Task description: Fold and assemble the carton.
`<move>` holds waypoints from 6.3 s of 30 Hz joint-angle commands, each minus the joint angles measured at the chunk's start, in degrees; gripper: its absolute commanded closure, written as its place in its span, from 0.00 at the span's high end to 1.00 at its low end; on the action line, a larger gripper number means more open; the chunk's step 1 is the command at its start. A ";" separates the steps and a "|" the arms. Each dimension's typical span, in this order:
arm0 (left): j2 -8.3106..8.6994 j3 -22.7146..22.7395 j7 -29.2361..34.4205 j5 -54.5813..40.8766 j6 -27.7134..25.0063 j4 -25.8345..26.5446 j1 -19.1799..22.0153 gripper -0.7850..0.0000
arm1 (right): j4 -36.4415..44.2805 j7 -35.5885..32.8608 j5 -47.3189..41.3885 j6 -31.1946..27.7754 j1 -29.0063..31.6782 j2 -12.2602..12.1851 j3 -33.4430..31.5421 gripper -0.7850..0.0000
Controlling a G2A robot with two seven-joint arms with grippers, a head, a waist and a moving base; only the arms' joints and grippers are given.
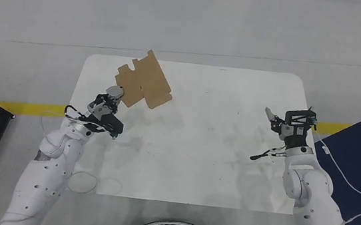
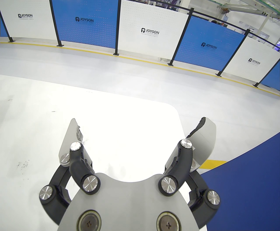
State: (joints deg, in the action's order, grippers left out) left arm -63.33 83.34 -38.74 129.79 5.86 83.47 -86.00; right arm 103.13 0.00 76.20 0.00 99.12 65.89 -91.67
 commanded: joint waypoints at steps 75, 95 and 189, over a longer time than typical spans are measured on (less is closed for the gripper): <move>2.31 -22.77 38.48 -128.99 -63.86 15.30 3.88 0.00 | 0.00 0.00 0.00 0.00 0.00 0.00 0.00 1.00; 1.26 -9.62 6.73 -31.04 -35.20 24.94 -4.38 0.00 | 0.00 0.00 0.00 0.00 0.00 0.00 0.00 1.00; 0.42 -15.66 23.03 8.20 -19.18 14.66 3.45 0.00 | 6.10 8.61 45.91 -27.52 -13.59 -2.02 22.54 0.09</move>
State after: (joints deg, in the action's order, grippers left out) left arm -62.92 67.65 -15.57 138.03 -13.40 98.16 -82.57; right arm 109.32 9.13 121.77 -27.74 85.58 63.85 -69.43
